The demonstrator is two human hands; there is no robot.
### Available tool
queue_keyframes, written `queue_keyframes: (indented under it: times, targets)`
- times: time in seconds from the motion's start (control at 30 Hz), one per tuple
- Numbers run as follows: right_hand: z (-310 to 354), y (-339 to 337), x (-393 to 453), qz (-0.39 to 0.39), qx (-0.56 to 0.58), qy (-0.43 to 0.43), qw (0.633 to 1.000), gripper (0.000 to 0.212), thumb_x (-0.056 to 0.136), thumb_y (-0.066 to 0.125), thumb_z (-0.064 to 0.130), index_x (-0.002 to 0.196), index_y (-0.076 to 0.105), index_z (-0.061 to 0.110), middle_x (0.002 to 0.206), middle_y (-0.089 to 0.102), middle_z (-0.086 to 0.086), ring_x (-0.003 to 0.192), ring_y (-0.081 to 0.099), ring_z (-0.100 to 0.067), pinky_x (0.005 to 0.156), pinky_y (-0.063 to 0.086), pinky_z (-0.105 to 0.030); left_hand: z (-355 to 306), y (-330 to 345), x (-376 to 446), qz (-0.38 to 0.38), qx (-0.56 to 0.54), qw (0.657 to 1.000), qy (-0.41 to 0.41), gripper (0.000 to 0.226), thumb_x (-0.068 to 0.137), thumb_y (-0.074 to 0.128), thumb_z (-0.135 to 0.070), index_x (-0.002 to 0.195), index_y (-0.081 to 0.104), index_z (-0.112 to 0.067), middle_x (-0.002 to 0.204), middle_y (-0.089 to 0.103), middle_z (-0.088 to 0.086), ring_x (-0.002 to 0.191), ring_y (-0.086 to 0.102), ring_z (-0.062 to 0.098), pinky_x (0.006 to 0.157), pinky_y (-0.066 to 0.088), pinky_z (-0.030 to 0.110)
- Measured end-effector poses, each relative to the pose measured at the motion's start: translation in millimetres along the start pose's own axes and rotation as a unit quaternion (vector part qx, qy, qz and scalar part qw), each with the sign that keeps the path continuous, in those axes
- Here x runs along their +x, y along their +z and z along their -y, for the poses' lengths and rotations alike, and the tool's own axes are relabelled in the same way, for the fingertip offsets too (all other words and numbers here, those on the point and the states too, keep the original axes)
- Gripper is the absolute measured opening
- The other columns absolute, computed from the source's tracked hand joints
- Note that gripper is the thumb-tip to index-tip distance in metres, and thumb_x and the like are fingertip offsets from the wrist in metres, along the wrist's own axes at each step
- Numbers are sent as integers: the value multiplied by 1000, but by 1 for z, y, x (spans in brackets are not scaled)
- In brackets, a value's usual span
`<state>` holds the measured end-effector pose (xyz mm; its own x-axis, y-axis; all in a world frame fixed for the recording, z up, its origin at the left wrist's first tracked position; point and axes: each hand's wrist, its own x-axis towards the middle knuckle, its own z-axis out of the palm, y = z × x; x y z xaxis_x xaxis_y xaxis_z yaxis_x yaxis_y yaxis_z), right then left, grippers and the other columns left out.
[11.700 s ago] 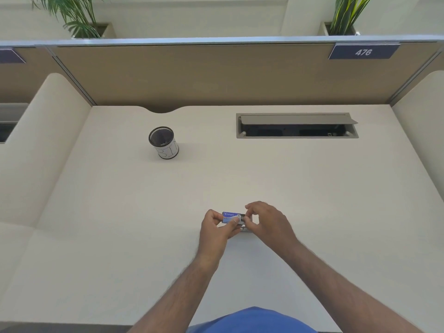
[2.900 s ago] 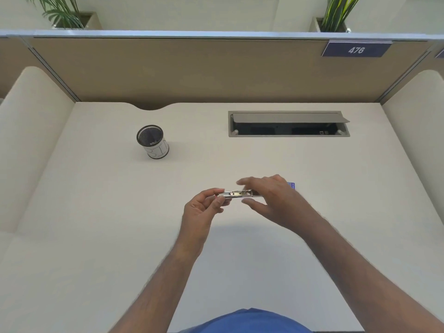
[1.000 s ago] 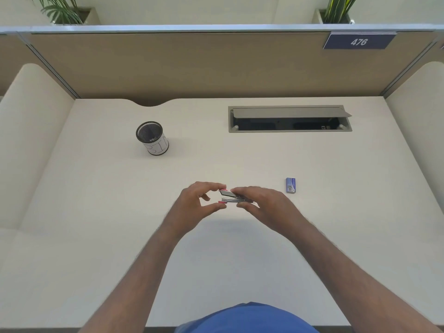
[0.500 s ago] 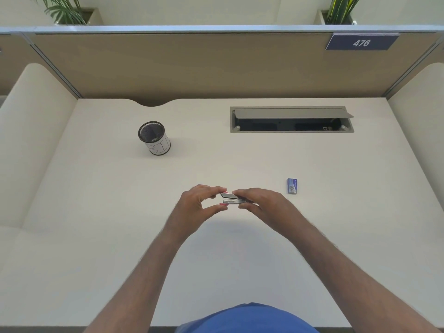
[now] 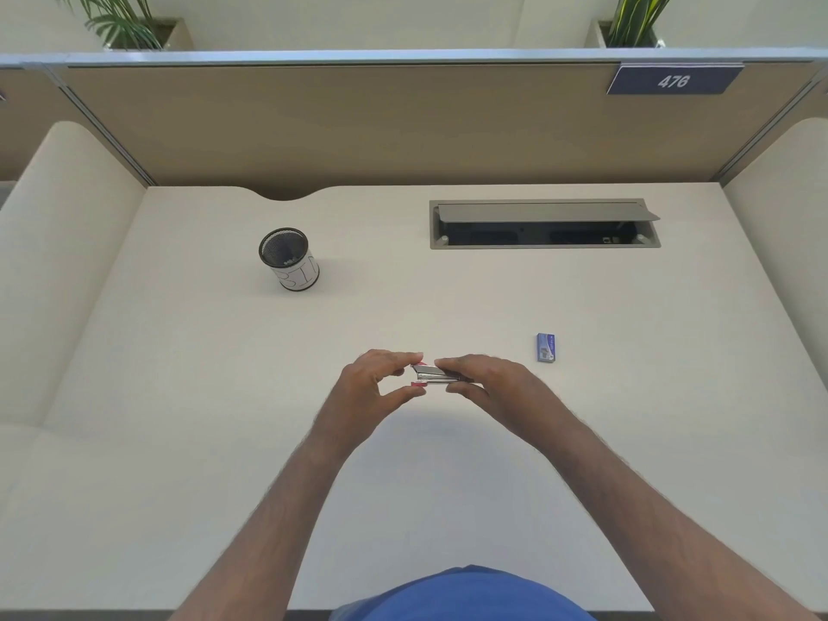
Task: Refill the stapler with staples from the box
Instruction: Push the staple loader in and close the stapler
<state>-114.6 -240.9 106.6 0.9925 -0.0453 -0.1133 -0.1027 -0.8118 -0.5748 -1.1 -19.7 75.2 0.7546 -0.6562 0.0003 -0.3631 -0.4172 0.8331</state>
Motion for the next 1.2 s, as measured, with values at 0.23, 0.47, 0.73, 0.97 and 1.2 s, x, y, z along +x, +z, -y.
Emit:
queue_keyframes:
  times: [0.23, 0.47, 0.73, 0.97, 1.2]
  targets:
    - [-19, 23, -6, 28, 15, 10, 999, 26, 102, 62, 17, 126, 60, 26, 116, 66, 14, 104, 67, -10, 86, 59, -39, 11, 15, -7, 24, 45, 999, 9, 42, 90, 91, -23, 130, 76, -21, 125, 75, -6, 113, 61, 21, 100, 55, 37]
    - [-35, 56, -17, 56, 36, 24, 997, 23, 98, 62, 10, 117, 58, 23, 113, 54, 14, 97, 65, -18, 84, 59, -44, 31, 38, -22, 46, 66, 997, 8, 38, 92, 89, -20, 128, 76, -15, 125, 74, -2, 110, 54, 16, 104, 52, 40]
    - [-50, 87, -24, 87, 10, 43, 995, 17, 101, 64, 16, 116, 63, 21, 113, 60, 7, 104, 57, -18, 88, 53, -39, 51, 65, -34, 79, 90, 993, -20, 35, 96, 85, -21, 128, 75, -15, 127, 72, -3, 115, 54, 16, 103, 49, 32]
    - [-54, 106, -21, 90, -32, 55, 994, 15, 101, 63, 20, 115, 66, 21, 112, 65, 4, 102, 59, -22, 89, 49, -38, 64, 80, -42, 75, 120, 990, -29, 29, 96, 84, -19, 122, 76, -11, 121, 75, 1, 118, 60, 25, 106, 42, 26]
    - [-59, 118, -19, 69, -32, 54, 996, 17, 100, 63, 19, 117, 67, 19, 115, 65, 2, 104, 57, -23, 88, 47, -34, 70, 87, -43, 68, 119, 990, -41, 28, 93, 85, -13, 119, 76, -9, 118, 75, 4, 116, 63, 27, 103, 38, 22]
